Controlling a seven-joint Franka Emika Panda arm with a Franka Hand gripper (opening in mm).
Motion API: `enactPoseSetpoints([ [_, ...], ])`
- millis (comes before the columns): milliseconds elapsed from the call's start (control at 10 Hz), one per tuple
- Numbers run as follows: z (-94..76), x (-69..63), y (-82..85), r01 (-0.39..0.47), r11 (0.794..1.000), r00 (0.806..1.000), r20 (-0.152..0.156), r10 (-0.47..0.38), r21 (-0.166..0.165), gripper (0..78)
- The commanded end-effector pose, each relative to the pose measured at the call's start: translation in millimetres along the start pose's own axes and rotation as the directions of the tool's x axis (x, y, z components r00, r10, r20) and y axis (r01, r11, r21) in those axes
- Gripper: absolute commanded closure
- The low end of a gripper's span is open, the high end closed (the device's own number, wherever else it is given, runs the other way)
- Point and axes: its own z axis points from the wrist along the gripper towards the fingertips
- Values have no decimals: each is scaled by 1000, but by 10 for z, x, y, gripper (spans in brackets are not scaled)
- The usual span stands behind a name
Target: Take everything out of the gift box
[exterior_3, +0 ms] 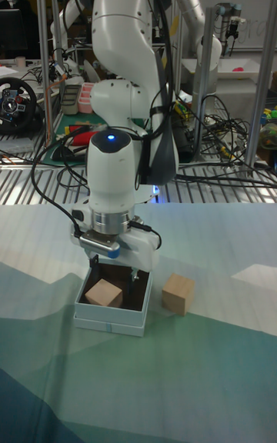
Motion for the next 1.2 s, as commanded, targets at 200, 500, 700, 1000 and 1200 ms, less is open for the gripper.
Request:
enactPoseSetpoints([
  [200, 31, -28, -58, -17, 1000, 1000, 2, 17, -1, 1],
  [500, 70, -65, -93, -19, 1000, 1000, -7, 18, -14, 1],
  [700, 155, -59, -73, -22, 1000, 1000, -4, 22, -16, 1],
  [1000, 197, -57, -73, -25, 1000, 1000, -4, 25, -17, 1],
  [1200, 237, -47, -75, -24, 1000, 1000, 0, 24, -17, 1],
])
